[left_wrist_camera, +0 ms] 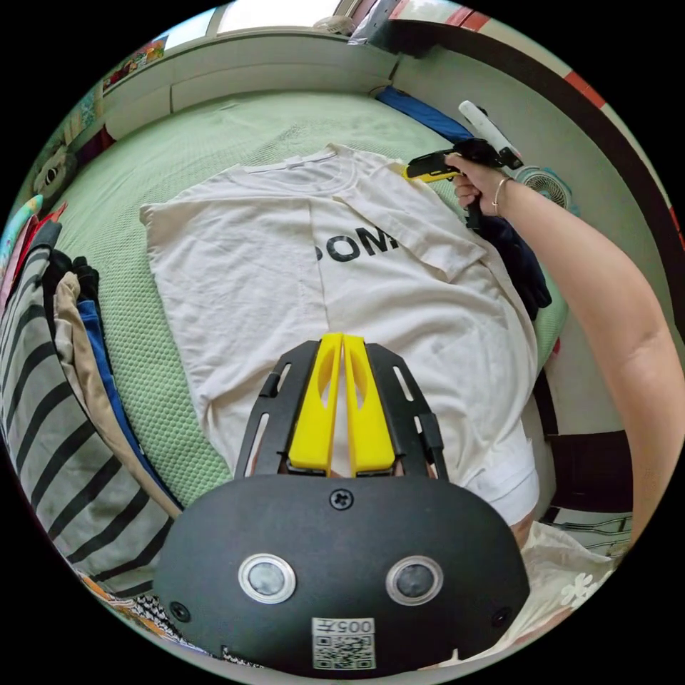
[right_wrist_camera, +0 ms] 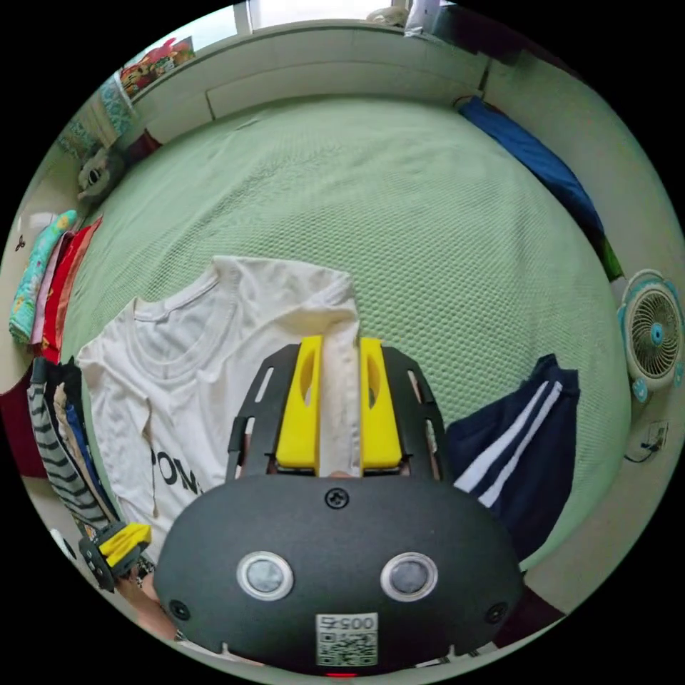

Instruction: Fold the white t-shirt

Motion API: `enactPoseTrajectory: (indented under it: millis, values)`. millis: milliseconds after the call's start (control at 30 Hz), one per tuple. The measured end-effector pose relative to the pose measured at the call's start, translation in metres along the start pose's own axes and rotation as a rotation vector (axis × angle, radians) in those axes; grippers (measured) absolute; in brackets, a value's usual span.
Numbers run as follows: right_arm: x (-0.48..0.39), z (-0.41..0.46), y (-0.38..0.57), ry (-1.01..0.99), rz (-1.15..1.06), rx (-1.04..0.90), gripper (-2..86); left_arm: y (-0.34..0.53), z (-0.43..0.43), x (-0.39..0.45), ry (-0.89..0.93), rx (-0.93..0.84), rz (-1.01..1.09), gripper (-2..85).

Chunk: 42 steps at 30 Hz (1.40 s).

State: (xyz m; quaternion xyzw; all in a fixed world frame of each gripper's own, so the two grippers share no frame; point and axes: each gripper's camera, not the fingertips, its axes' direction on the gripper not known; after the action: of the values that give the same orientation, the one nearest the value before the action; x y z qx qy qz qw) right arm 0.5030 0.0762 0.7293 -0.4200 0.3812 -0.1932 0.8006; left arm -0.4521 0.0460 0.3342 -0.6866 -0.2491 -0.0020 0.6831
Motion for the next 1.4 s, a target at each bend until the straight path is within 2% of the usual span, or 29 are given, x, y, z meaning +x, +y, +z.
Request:
enactPoseTrajectory:
  millis: [100,167,233,367,533,700,800,900,1000,1200,1400]
  values:
    - [-0.005,-0.002,0.003,0.068,-0.055,0.034,-0.6,0.006,-0.001,-0.011,0.008,-0.011,-0.024,-0.6]
    - [0.002,-0.011,0.004,0.134,0.014,0.090,-0.9,0.010,-0.003,-0.015,0.031,-0.004,-0.036,-0.6]
    - [0.018,-0.022,0.013,0.112,0.122,0.150,-0.6,0.013,-0.005,-0.016,0.041,0.002,-0.038,-0.6]
    - [0.030,-0.035,0.037,0.152,0.167,0.184,-0.3,0.022,-0.012,-0.013,0.013,0.012,-0.035,-0.6]
    - [0.013,-0.055,0.105,-0.039,-0.055,0.172,-0.7,0.035,-0.021,-0.006,0.037,0.033,-0.036,-0.6]
    - [-0.010,-0.054,0.162,-0.024,-0.272,0.057,-1.0,0.054,-0.029,0.007,0.010,0.039,-0.027,-0.6]
    - [0.011,-0.039,0.175,0.072,-0.190,-0.045,-1.3,0.066,-0.031,0.015,0.010,0.040,-0.029,-0.6]
    - [0.030,-0.061,0.200,0.072,-0.054,0.061,-1.4,0.078,-0.032,0.022,-0.003,0.045,-0.027,-0.6]
    - [0.026,-0.094,0.253,0.006,-0.084,0.223,-1.4,0.092,-0.030,0.026,-0.017,0.043,-0.043,-0.6]
    - [0.032,-0.117,0.392,-0.015,-0.184,0.164,-1.3,0.131,-0.032,0.045,-0.036,0.064,-0.009,-0.6]
    - [0.066,-0.148,0.536,0.037,-0.172,0.235,-0.9,0.183,-0.057,0.075,-0.097,0.159,0.121,-0.5]
